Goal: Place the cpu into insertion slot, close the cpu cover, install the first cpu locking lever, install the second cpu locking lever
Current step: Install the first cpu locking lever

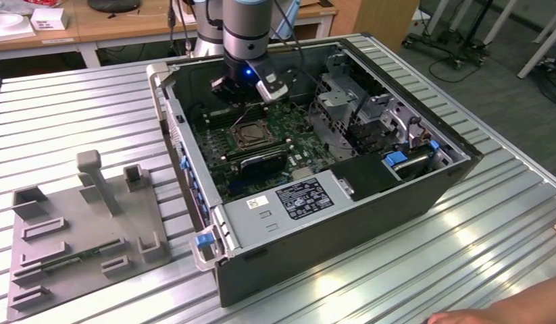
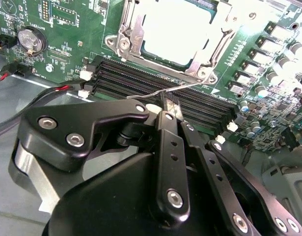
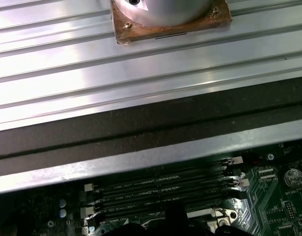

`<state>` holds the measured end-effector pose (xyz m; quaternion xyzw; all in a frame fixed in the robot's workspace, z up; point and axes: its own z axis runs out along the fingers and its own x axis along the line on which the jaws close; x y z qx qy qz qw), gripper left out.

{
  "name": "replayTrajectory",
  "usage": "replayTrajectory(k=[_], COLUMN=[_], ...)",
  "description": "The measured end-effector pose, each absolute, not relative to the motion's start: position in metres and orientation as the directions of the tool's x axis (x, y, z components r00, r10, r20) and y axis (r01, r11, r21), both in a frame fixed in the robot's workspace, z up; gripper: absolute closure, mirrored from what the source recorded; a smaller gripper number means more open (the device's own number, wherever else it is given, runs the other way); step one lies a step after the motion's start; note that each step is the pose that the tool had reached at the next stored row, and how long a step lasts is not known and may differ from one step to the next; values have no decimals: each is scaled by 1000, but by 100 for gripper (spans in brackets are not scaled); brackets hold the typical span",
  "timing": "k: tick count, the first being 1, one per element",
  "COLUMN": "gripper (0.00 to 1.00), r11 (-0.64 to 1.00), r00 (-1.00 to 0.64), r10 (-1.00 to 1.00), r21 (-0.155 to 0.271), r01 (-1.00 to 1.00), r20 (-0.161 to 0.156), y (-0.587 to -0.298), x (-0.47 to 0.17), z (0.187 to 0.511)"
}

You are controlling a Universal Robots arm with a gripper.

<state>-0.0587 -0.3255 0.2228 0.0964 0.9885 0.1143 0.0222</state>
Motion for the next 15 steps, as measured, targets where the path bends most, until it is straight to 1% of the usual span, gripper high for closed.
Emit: replayTrajectory(k=[15], gripper=[90], r11=[955], r00=[-980], r10=[196], r21=[230], r01=[186], r20=[-22], y=[-325], x=[-56], z=[223])
